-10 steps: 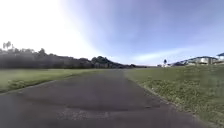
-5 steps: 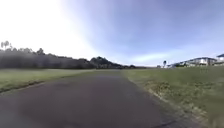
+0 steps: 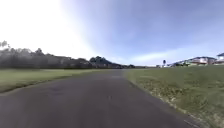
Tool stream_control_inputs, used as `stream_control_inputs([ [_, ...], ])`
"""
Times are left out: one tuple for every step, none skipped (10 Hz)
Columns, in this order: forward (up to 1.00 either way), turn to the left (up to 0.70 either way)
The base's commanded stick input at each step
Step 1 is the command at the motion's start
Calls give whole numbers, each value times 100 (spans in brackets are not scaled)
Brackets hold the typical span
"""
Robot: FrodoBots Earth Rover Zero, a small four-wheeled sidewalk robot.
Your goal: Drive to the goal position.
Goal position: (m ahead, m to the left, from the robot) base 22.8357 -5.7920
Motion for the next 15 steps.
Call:
stream_control_inputs([
  [100, 0],
  [100, 0],
  [100, 0],
  [100, 0],
  [100, 10],
  [100, 27],
  [100, 27],
  [100, 0],
  [100, 0],
  [100, 0],
  [100, 0],
  [100, 0],
  [100, 0],
  [100, 0],
  [100, 0],
])
